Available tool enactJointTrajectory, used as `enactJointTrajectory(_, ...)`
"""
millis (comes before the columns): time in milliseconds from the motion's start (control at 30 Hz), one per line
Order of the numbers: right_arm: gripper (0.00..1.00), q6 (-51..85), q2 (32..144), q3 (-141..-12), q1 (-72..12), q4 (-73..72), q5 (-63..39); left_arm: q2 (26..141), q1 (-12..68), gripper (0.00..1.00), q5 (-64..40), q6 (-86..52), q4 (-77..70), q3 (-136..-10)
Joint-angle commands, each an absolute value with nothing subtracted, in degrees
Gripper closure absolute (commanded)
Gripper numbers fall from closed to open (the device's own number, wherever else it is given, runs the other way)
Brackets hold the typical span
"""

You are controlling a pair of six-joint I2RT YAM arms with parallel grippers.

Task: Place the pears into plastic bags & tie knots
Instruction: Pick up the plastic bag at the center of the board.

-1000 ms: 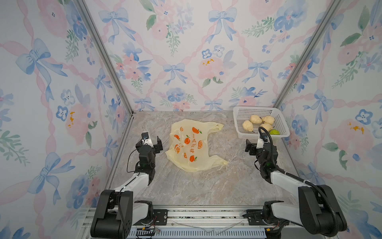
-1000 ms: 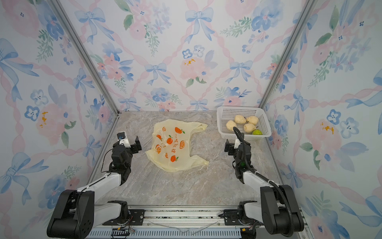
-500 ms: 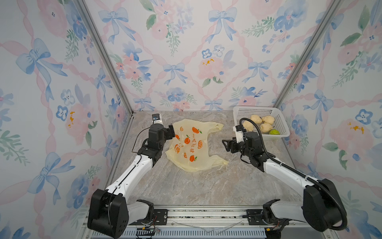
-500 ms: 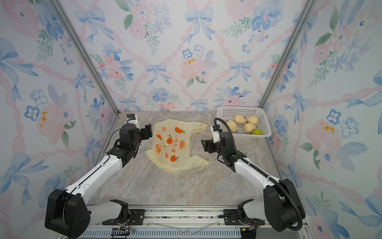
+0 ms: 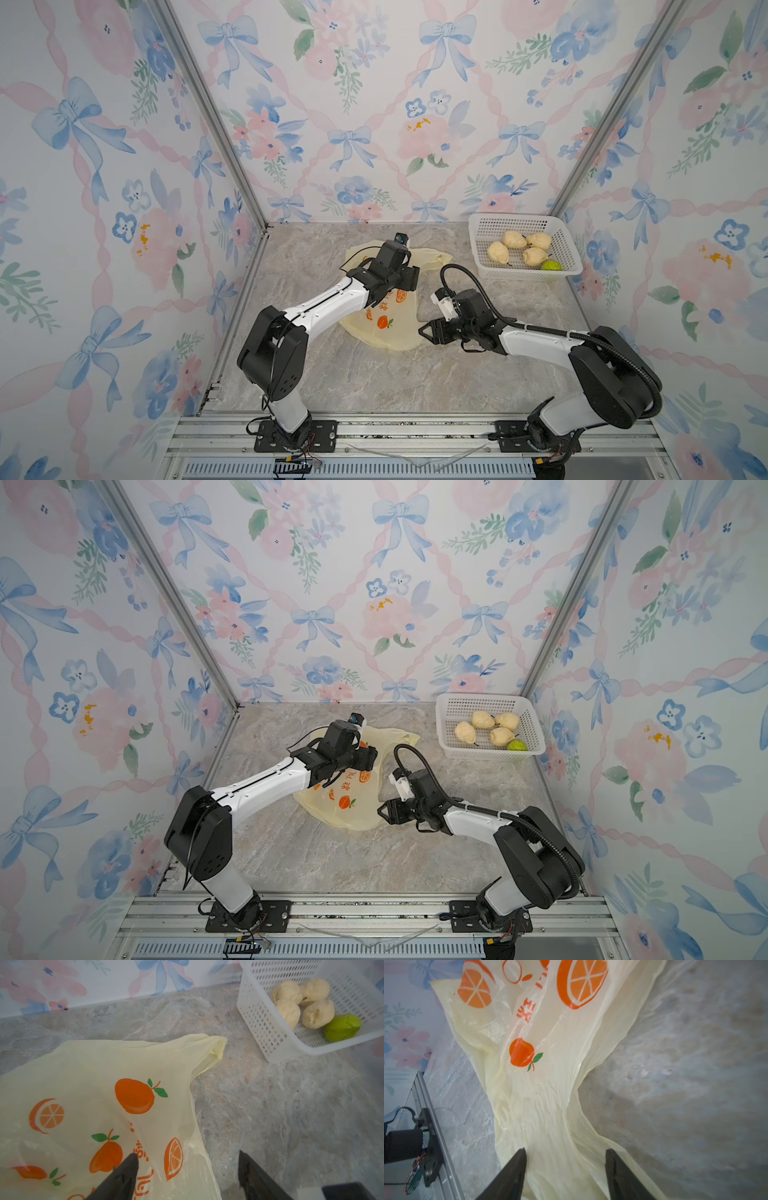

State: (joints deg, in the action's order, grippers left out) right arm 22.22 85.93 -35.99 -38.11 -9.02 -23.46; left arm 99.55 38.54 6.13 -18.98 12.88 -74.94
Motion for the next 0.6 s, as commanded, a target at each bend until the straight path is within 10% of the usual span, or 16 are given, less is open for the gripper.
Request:
enactJointTrajectory(0, 0.4, 26.0, 80.4, -34.1, -42.6, -13.9, -28.1, 102.8, 40.5, 0.25, 8.8, -20.1, 19.8, -77.4)
enactJointTrajectory(333, 0.32, 32.5, 55.1, -26.4, -27.7, 0.9, -8.8, 108.9, 46.1, 0.29, 17.3, -23.3, 29.8, -82.2)
enactJointTrajectory(567, 0.33, 34.1, 55.3, -27.4, -18.5, 2.9, -12.6, 112.0, 49.9, 0.29, 21.9, -25.7, 36.9, -83.0)
